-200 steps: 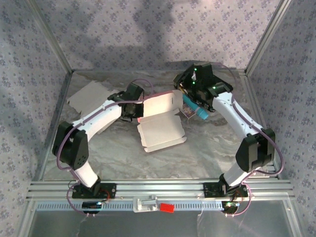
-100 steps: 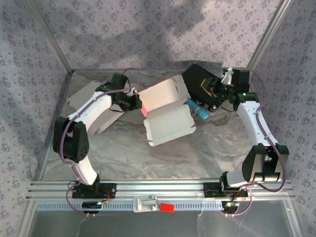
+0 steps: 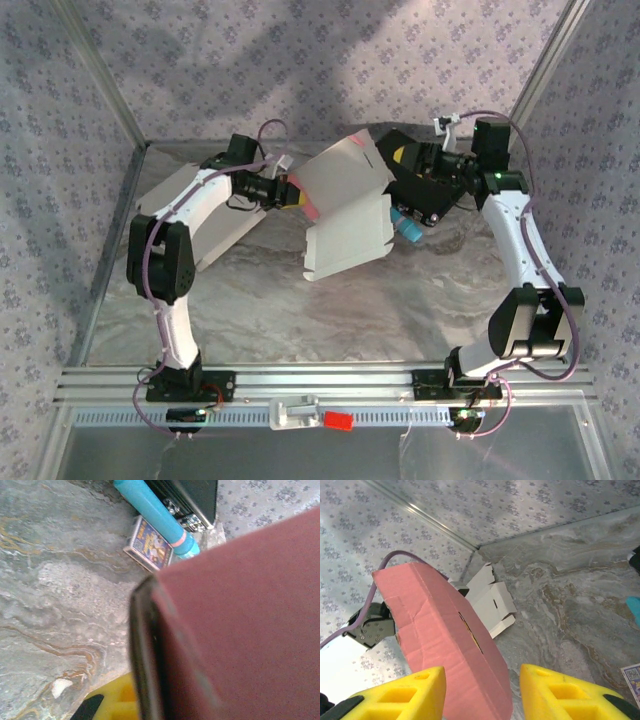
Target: Fold the paper box
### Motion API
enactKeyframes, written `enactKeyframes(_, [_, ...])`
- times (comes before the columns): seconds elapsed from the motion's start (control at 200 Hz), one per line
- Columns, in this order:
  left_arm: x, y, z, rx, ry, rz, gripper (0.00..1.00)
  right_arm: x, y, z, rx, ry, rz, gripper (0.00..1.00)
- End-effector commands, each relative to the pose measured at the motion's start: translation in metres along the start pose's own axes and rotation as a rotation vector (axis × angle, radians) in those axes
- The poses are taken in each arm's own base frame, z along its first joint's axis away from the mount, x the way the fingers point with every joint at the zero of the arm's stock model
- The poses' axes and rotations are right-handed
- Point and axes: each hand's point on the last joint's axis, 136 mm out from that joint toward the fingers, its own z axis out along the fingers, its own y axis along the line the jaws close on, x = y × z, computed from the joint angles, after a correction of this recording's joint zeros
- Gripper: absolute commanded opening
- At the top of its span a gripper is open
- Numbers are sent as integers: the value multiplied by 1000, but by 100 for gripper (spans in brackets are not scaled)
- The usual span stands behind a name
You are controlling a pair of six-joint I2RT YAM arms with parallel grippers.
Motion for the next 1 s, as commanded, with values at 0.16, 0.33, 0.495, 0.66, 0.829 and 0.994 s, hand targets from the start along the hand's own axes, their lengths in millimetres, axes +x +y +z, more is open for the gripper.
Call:
enactKeyframes(0.16, [10, -16, -2, 90, 68, 13, 0, 0, 27, 10, -97, 63, -73, 43])
enactKeyframes(0.33, [10, -14, -1, 86, 72, 9, 0, 3, 31, 14, -109, 82, -77, 43])
enactKeyframes(0.495, [10, -13, -1, 83, 72, 4, 0, 2, 36, 20, -125, 93, -80, 43])
enactKeyframes(0.66, [10, -12, 1, 80, 74, 0, 0, 6, 41, 25, -113, 115, -109, 43])
enactKeyframes(0.829, [10, -14, 0, 79, 75, 3, 0, 9, 35, 29, -87, 129, -115, 43])
enactKeyframes(0.994, [10, -15, -1, 79, 74, 6, 0, 15, 33, 35, -51, 154, -148, 42])
